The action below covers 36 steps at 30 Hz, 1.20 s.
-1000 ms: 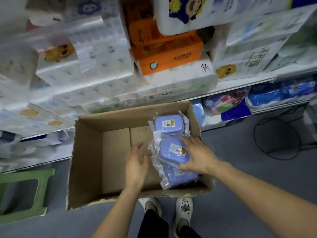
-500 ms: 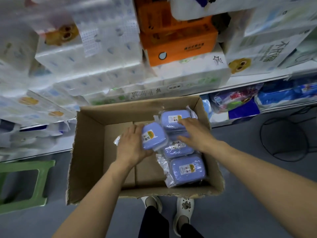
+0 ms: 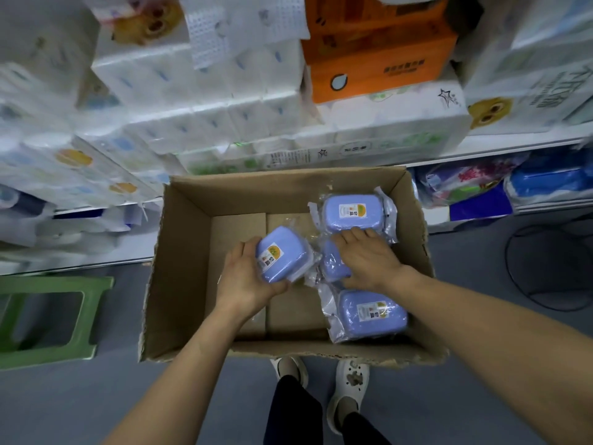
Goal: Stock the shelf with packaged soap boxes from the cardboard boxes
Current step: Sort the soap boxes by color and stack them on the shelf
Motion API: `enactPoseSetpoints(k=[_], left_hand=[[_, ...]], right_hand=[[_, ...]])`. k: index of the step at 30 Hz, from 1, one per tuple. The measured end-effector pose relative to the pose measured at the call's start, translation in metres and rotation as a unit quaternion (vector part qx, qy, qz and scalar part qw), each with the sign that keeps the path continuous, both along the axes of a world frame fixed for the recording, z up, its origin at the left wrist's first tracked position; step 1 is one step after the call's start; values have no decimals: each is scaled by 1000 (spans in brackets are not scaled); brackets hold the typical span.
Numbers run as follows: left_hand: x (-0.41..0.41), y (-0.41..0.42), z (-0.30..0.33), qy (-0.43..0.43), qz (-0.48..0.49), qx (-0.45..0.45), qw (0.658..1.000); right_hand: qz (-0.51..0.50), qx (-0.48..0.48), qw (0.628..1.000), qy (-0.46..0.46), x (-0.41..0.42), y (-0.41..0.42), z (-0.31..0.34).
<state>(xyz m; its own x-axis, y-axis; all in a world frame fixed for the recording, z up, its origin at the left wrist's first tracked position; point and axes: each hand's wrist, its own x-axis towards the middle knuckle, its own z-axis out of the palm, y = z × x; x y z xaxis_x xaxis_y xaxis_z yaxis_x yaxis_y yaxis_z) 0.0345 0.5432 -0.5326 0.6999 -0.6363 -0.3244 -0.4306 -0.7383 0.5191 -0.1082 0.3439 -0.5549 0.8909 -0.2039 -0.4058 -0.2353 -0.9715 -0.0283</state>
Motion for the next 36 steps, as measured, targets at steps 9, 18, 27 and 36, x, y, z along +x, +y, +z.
enactPoseSetpoints(k=[9, 18, 27, 36], left_hand=[[4, 18, 96, -71, 43, -101, 991], [21, 17, 224, -139, 28, -200, 970], [106, -12, 352, -231, -7, -235, 944], [250, -69, 442, -295, -33, -179, 938]], right_hand=[[-138, 141, 962, -189, -13, -12, 132], [-162, 110, 936, -292, 8, -39, 275], [-175, 124, 893, -397, 84, -65, 405], [-257, 150, 866, -402, 183, -94, 480]])
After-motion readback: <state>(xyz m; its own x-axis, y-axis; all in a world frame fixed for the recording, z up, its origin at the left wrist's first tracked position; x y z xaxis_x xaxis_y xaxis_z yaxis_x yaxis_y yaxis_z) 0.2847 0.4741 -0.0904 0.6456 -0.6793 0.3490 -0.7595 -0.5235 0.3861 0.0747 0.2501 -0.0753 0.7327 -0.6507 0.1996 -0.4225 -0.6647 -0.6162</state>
